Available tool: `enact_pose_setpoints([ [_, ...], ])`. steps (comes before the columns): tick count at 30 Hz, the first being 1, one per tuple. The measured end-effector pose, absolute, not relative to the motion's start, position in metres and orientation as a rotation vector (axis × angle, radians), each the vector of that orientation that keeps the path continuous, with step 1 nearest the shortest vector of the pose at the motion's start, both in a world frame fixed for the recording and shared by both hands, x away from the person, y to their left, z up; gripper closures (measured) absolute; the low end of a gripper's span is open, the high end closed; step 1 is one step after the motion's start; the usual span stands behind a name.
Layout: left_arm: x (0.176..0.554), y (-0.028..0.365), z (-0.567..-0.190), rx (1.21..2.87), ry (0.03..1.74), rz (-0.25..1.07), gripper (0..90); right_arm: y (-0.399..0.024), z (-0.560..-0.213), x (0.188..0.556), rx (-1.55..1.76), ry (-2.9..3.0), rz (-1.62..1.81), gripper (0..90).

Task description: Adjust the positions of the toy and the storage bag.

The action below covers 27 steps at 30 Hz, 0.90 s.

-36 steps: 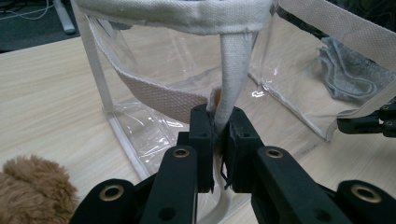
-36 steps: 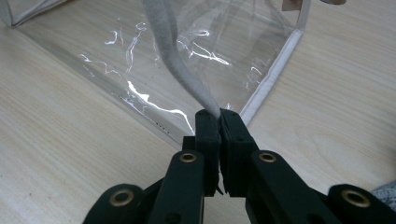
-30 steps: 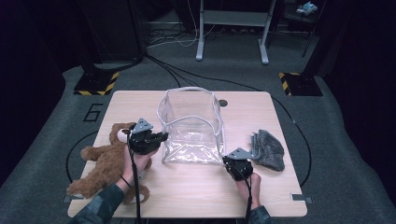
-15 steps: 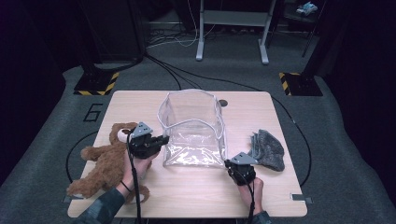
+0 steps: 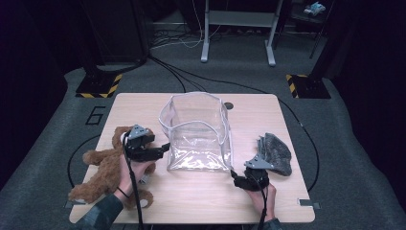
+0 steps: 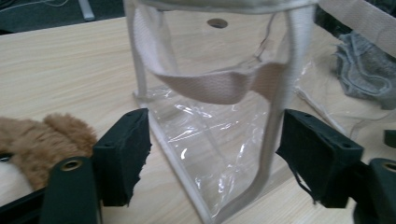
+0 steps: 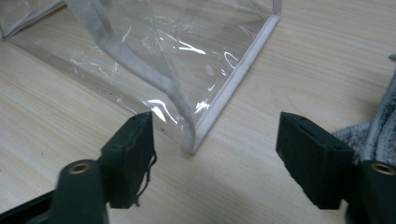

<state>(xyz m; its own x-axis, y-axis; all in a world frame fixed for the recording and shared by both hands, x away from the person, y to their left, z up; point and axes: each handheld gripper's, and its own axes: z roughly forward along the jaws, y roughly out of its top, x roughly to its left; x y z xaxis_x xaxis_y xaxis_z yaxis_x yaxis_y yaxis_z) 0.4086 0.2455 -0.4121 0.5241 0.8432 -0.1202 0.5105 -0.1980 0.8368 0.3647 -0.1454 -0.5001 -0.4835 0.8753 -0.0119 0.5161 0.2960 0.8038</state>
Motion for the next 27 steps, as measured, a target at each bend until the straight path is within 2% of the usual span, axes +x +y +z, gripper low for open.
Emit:
enact_pose_setpoints([
  [1,0.409,0.25,-0.41,1.86,1.132,0.463,18.3,-0.152,-0.502,0.362,1.259,2.117,1.063,19.7],
  [10,0.406,0.274,-0.406,1.844,1.225,0.491,7.1,-0.164,-0.514,0.355,1.276,2.149,1.015,5.7],
  [16,0.405,0.291,-0.402,1.857,1.272,0.511,2.2,-0.17,-0.522,0.357,1.283,2.192,0.967,3.0],
  [27,0.408,0.324,-0.407,1.83,1.406,0.558,1.4,-0.169,-0.53,0.359,1.288,2.22,0.948,3.3],
])
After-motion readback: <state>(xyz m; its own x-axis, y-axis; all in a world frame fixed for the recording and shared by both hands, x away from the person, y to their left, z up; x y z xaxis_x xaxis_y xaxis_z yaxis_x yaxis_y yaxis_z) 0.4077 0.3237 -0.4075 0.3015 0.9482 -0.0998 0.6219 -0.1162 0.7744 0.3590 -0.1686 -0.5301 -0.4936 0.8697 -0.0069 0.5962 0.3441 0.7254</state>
